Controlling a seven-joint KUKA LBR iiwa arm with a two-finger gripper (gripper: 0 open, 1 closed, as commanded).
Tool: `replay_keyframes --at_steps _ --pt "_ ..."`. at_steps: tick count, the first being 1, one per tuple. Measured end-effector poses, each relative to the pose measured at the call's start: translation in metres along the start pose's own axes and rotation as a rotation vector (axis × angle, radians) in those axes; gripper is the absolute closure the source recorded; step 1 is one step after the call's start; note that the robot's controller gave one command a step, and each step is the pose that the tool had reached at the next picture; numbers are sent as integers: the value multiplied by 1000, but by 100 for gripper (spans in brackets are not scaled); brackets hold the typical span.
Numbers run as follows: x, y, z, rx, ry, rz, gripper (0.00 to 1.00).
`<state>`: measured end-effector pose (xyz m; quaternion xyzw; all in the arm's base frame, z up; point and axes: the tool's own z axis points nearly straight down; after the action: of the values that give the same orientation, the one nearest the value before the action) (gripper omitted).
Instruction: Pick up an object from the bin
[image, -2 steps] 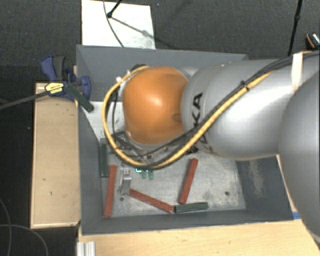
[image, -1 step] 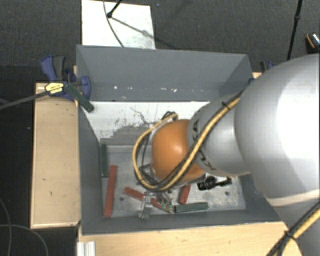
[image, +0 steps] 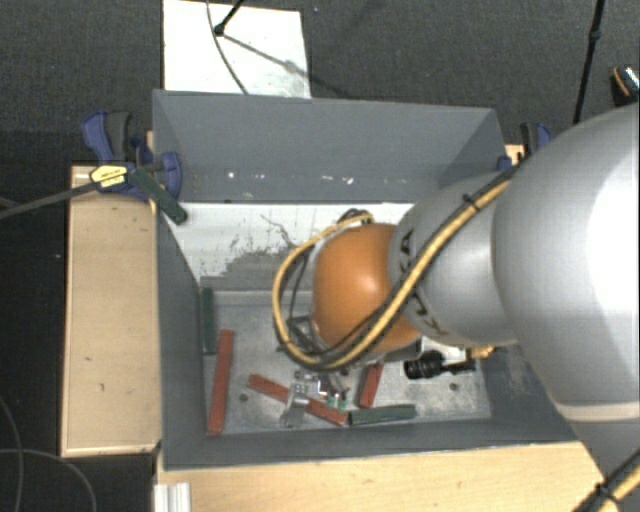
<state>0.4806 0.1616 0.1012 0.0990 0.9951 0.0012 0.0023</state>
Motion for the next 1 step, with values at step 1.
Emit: replay_keyframes --at_steps 1 --pt "6 17 1 0 -1 270 0"
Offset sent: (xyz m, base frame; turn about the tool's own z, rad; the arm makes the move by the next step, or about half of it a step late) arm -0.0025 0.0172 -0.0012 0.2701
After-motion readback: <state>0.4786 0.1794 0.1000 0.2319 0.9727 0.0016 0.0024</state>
